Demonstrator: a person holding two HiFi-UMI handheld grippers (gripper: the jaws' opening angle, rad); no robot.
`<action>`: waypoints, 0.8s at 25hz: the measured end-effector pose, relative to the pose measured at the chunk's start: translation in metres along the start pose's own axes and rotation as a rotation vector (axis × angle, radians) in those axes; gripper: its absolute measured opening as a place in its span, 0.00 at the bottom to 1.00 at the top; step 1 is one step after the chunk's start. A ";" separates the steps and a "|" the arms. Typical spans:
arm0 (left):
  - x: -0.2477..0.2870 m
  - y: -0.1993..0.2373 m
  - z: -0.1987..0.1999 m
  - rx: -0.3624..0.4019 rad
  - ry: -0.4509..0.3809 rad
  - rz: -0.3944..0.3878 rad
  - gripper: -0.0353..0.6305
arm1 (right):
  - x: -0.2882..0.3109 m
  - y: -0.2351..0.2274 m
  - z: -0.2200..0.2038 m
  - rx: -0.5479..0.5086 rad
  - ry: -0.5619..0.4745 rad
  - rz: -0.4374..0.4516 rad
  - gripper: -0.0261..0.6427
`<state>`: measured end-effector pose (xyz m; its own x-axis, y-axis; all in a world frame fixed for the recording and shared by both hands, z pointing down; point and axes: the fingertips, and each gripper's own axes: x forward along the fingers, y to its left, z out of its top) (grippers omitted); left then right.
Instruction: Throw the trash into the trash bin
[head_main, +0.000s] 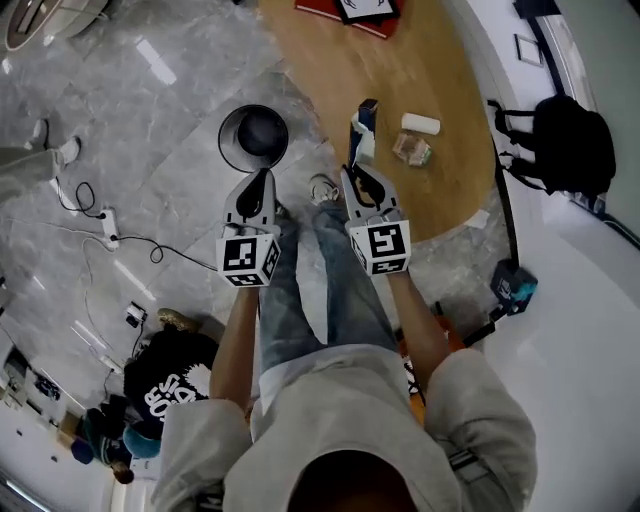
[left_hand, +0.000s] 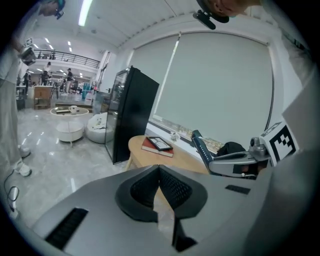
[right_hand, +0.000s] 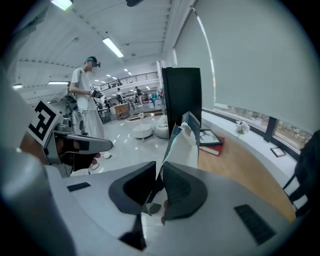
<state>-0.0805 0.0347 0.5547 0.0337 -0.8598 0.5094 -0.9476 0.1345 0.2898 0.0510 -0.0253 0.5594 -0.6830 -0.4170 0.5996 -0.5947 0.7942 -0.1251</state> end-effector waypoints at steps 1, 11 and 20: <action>-0.007 0.012 0.000 -0.013 -0.008 0.025 0.08 | 0.008 0.012 0.003 -0.017 0.004 0.028 0.13; -0.073 0.118 -0.019 -0.136 -0.052 0.233 0.08 | 0.085 0.123 0.003 -0.109 0.086 0.263 0.13; -0.093 0.157 -0.036 -0.183 -0.045 0.284 0.08 | 0.166 0.160 -0.086 -0.107 0.357 0.338 0.13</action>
<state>-0.2211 0.1538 0.5825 -0.2415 -0.7959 0.5552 -0.8442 0.4544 0.2843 -0.1210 0.0701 0.7068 -0.6313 0.0340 0.7748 -0.3051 0.9076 -0.2884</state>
